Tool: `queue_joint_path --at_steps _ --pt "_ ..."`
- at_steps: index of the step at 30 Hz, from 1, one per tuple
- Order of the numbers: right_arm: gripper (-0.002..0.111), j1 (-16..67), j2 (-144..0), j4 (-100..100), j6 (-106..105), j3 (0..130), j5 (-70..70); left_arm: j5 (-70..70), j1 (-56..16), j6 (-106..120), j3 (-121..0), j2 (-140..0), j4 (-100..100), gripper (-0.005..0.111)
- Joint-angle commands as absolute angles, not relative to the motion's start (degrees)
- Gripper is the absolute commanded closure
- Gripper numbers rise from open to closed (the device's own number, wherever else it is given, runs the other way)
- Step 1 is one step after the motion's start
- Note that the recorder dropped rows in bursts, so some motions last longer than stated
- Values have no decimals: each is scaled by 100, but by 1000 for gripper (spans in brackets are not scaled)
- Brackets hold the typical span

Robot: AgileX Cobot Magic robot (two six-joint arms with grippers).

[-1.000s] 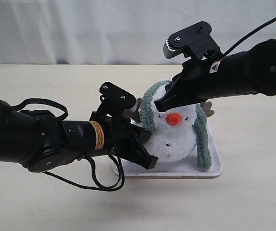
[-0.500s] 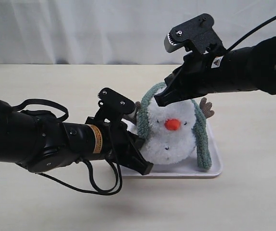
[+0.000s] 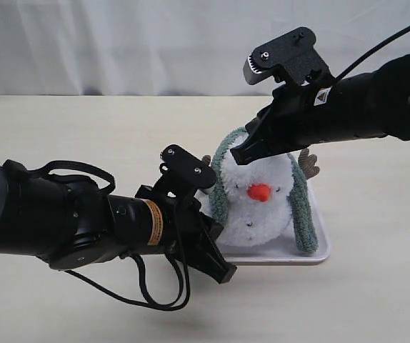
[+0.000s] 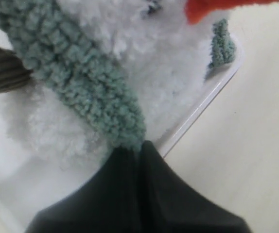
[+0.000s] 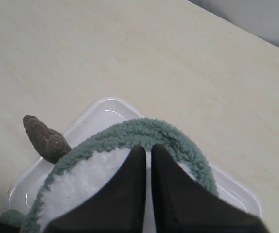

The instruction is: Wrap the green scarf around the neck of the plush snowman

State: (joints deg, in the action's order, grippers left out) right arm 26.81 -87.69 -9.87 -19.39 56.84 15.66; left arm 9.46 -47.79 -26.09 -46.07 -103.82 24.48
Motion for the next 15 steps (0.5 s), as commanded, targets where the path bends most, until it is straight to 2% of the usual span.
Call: queue_joint_path --at_steps 1,7,11,15 --pt "104 2678 -8729 -979 -2023 5720 1585 850 -4793 -2758 -4600 -10388 2468 107" --pt "104 2343 -8687 -979 -1745 5720 1652 850 -4793 -2758 -4600 -10388 2468 107" --pt "104 2065 -8687 -997 -1838 5997 2261 893 -4793 -2758 -4600 -10388 2496 107" --pt "104 2156 -8687 -1702 -2631 6333 2645 1066 -4793 -2736 -4600 -10388 2496 107"
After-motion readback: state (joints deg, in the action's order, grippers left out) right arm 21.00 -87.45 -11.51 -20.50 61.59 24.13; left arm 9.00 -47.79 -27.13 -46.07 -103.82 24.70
